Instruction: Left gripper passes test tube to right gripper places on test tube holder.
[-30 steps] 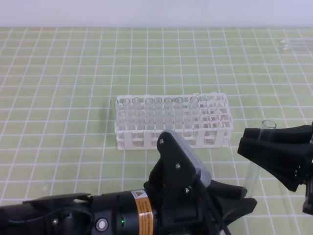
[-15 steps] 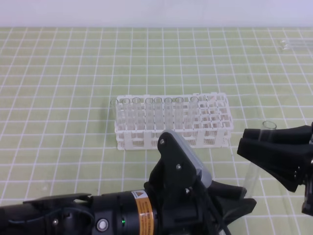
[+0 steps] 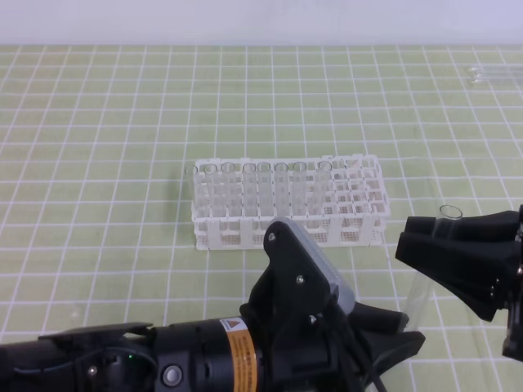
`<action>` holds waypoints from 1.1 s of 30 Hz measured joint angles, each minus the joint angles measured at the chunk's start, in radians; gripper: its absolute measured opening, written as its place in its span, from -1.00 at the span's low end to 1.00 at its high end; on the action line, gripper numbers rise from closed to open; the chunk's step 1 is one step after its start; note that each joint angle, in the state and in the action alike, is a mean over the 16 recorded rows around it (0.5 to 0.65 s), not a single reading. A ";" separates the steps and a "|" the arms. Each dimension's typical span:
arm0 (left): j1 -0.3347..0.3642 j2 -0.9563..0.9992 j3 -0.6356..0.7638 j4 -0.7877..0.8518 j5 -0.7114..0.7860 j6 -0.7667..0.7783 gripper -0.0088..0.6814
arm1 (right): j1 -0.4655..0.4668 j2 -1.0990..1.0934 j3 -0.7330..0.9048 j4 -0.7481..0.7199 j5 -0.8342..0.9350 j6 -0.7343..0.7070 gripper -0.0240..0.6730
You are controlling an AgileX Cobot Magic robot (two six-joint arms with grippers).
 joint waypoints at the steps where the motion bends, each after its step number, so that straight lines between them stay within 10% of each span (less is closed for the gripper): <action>1: 0.000 0.000 0.000 0.000 0.001 -0.002 -0.52 | 0.000 0.000 0.000 0.001 0.001 0.000 -0.59; 17: 0.000 -0.083 0.000 0.001 0.172 -0.016 0.08 | 0.000 -0.002 0.000 0.008 -0.028 -0.046 -0.60; 33: 0.000 -0.602 0.038 0.006 0.794 0.045 -0.60 | 0.000 -0.002 0.000 0.009 -0.231 -0.101 -0.60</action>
